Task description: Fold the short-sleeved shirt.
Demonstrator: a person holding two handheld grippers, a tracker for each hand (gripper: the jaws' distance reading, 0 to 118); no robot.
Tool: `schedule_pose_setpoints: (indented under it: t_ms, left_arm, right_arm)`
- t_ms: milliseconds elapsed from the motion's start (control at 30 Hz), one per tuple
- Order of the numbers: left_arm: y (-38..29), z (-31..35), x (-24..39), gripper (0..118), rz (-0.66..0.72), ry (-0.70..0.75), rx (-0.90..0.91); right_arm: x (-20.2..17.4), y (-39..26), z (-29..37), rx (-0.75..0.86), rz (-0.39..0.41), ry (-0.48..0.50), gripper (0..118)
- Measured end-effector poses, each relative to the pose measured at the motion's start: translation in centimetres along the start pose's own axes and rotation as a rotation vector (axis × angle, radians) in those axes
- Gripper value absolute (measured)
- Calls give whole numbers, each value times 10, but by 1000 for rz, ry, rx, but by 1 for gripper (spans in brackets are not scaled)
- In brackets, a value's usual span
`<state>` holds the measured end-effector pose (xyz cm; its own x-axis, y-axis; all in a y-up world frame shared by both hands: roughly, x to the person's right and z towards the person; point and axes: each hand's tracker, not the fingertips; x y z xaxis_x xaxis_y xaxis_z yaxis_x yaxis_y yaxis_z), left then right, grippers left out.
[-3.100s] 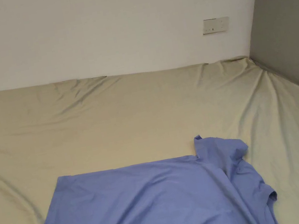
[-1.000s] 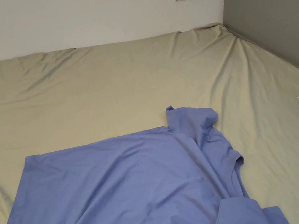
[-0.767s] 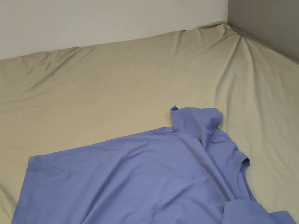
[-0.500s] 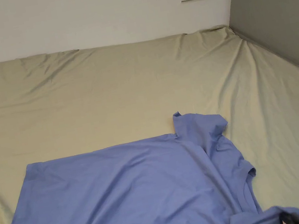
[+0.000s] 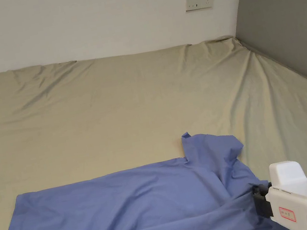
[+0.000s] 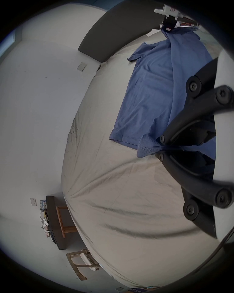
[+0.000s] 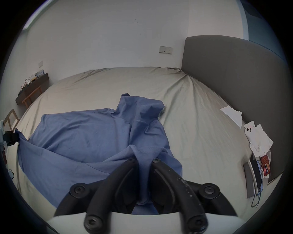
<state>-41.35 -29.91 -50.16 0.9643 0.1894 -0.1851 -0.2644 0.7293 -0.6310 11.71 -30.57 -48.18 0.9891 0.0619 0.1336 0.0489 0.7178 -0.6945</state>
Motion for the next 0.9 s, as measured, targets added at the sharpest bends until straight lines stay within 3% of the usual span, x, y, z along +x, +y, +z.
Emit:
schedule_pose_setpoints:
  t_ms: [167, 300, 367, 400, 433, 567, 600, 633, 700, 733, 767, 800, 833, 900]
  left_arm:
    - [-8, -21, -2, 4, 18, 26, -50]
    - [-19, -35, -3, 4, -56, 76, -110]
    - [-23, -39, -3, 6, -83, 86, -126]
    - [-24, -38, -4, 14, -79, 87, -129]
    - [-26, -37, -5, 33, -75, 88, -131]
    - [-29, -5, -16, 81, 0, 3, -61]
    - [-30, 9, -20, 90, 33, -24, -49]
    - [-33, 21, -22, 90, 50, -48, -35]
    - [-43, 50, -24, 68, 24, -76, 3]
    - [-50, 62, -22, 39, 2, -51, 16]
    - [-57, 73, -19, 18, -26, -13, 33]
    - [-65, 80, -17, 10, -48, 16, 44]
    - [-70, 86, -16, 6, -54, 35, 46]
    - [-81, 95, -20, 0, -33, 9, 23]
  right_arm:
    - [-9, 0, -28, -44, 30, -29, 13]
    - [-13, -6, -44, -83, 18, -55, 16]
    - [-12, -9, -53, -107, -7, -66, 41]
    - [-10, -10, -57, -110, -18, -70, 52]
    - [-9, -11, -56, -105, -35, -67, 59]
    - [14, -14, -19, 7, -196, -29, 70]
    - [17, -18, 2, 97, -211, -50, 71]
    - [19, -23, 20, 168, -204, -66, 72]
    - [19, -35, 58, 268, -122, -82, 72]
    - [19, -42, 74, 284, -82, -87, 71]
    - [18, -49, 86, 272, -48, -85, 66]
    - [15, -56, 97, 245, -24, -63, 54]
    - [13, -64, 104, 227, -17, -37, 31]
    - [10, -83, 116, 190, -55, -7, 1]
